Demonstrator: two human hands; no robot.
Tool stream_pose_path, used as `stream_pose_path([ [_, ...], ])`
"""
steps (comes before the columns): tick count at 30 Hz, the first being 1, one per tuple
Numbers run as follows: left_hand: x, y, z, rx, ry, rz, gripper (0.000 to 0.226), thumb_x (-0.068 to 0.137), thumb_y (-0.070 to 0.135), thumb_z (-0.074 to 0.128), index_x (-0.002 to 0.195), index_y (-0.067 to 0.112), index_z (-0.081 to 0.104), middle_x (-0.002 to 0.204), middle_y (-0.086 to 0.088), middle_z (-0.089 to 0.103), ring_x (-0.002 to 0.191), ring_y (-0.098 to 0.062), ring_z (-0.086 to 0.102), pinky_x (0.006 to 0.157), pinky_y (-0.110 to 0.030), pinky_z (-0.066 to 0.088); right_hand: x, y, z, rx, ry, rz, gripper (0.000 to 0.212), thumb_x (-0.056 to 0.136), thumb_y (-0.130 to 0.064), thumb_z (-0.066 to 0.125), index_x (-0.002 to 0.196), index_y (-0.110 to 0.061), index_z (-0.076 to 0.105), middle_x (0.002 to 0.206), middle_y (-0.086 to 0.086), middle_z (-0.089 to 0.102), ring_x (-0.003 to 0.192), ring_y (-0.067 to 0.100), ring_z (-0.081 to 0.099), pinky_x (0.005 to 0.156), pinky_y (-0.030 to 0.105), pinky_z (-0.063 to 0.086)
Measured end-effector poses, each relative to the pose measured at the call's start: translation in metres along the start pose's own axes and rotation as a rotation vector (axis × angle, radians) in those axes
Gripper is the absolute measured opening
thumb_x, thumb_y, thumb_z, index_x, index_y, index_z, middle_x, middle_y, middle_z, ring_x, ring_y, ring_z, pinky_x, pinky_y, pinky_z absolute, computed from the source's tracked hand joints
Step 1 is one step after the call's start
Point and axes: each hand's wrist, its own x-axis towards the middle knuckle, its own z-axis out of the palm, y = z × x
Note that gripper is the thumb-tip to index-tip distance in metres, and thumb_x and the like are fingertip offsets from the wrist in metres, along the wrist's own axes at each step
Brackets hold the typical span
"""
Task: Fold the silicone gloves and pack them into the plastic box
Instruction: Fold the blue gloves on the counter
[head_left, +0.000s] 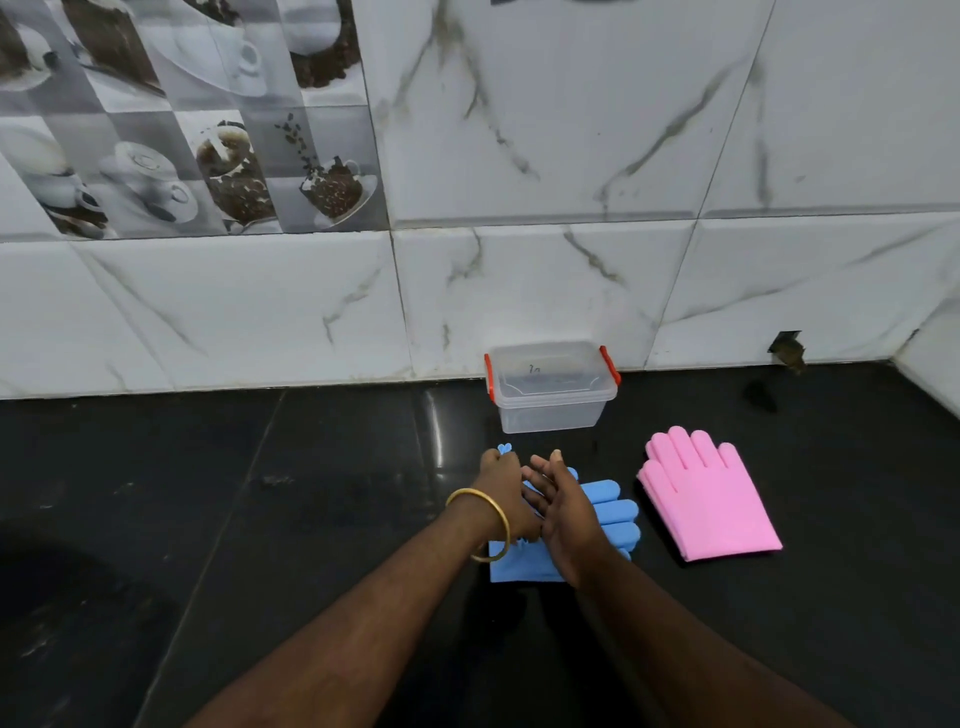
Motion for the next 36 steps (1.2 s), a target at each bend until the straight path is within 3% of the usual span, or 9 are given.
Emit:
stream_pose_path([
  [4, 0.014, 0.033, 0.020, 0.172, -0.049, -0.064, 0.068, 0.074, 0.017, 0.077, 0.130, 0.005, 0.040, 0.145, -0.014, 0.032, 0.088, -0.024, 0.053, 0.070, -0.031, 0.047, -0.004, -0.021, -0.035, -0.040, 0.022, -0.033, 0.055, 0.088, -0.055, 0.055, 0.128, -0.018, 0.059, 0.129, 0.007, 0.065, 0.118, 0.024, 0.063, 0.104, 0.046, 0.047],
  [10, 0.026, 0.059, 0.051, 0.309, -0.066, -0.072, 0.069, 0.085, 0.025, 0.068, 0.141, 0.003, 0.033, 0.147, -0.021, 0.031, 0.133, -0.033, 0.040, 0.088, -0.030, 0.036, -0.012, -0.044, -0.073, -0.218, 0.059, -0.097, 0.027, 0.096, -0.034, 0.058, 0.120, -0.021, 0.061, 0.120, 0.002, 0.068, 0.109, 0.020, 0.067, 0.094, 0.038, 0.055],
  [13, 0.028, 0.051, 0.059, 0.299, -0.090, -0.125, 0.087, 0.082, 0.022, 0.071, 0.148, 0.003, 0.017, 0.155, -0.020, 0.013, 0.128, -0.034, 0.047, 0.104, -0.036, 0.042, -0.013, -0.047, -0.073, -0.396, 0.036, -0.145, 0.019, 0.095, -0.020, 0.061, 0.113, -0.027, 0.061, 0.116, -0.001, 0.067, 0.106, 0.017, 0.067, 0.083, 0.028, 0.058],
  [18, 0.029, 0.044, 0.070, -0.012, -0.064, -0.146, 0.121, 0.072, 0.014, 0.078, 0.153, 0.020, -0.012, 0.158, -0.013, -0.004, 0.128, -0.036, 0.046, 0.092, -0.040, 0.054, -0.003, -0.042, -0.082, -0.880, -0.087, -0.342, 0.034, 0.090, 0.004, 0.054, 0.110, -0.022, 0.064, 0.115, -0.004, 0.066, 0.107, 0.010, 0.062, 0.091, 0.024, 0.052],
  [23, 0.024, 0.025, 0.068, -0.432, -0.088, -0.096, 0.133, 0.069, 0.011, 0.083, 0.151, 0.025, -0.020, 0.156, -0.004, 0.016, 0.114, -0.025, 0.054, 0.048, -0.019, 0.052, -0.010, -0.032, -0.084, -1.188, -0.133, -0.589, 0.021, 0.093, -0.010, 0.058, 0.110, -0.016, 0.069, 0.108, -0.006, 0.068, 0.099, 0.004, 0.061, 0.086, 0.003, 0.038],
  [27, 0.023, 0.011, 0.071, -0.443, -0.079, -0.125, 0.129, 0.069, 0.007, 0.082, 0.152, 0.026, -0.014, 0.139, -0.007, 0.045, 0.109, -0.022, 0.060, 0.091, -0.034, 0.054, -0.005, -0.035, -0.090, -1.564, -0.227, -0.754, 0.022, 0.092, -0.032, 0.057, 0.097, -0.021, 0.075, 0.103, -0.006, 0.073, 0.099, 0.010, 0.062, 0.094, 0.026, 0.047],
  [30, 0.019, 0.000, 0.072, -0.549, -0.100, -0.099, 0.120, 0.062, 0.015, 0.086, 0.152, 0.033, 0.008, 0.118, 0.002, 0.061, 0.102, -0.011, 0.063, 0.088, -0.024, 0.051, -0.002, -0.033, -0.093, -1.685, -0.232, -0.658, 0.026, 0.091, -0.037, 0.056, 0.106, -0.026, 0.074, 0.115, -0.010, 0.070, 0.112, 0.010, 0.059, 0.097, 0.028, 0.044],
  [33, 0.017, -0.013, 0.074, -0.596, 0.327, -0.140, 0.067, 0.064, 0.019, 0.086, 0.124, 0.025, 0.058, 0.124, 0.001, 0.056, 0.095, -0.009, 0.059, 0.077, -0.015, 0.050, -0.002, -0.028, -0.096, -1.636, -0.192, -0.644, 0.026, 0.089, -0.035, 0.060, 0.110, -0.028, 0.073, 0.123, -0.014, 0.066, 0.118, 0.008, 0.056, 0.099, 0.026, 0.040],
  [36, 0.017, -0.029, 0.077, -0.550, 0.654, -0.339, 0.043, 0.064, 0.021, 0.086, 0.101, 0.014, 0.066, 0.106, -0.005, 0.067, 0.091, -0.019, 0.064, 0.083, -0.033, 0.053, -0.003, -0.028, -0.093, -1.611, -0.168, -0.596, 0.026, 0.089, -0.036, 0.061, 0.111, -0.028, 0.072, 0.125, -0.016, 0.065, 0.118, 0.003, 0.055, 0.102, 0.023, 0.039],
])
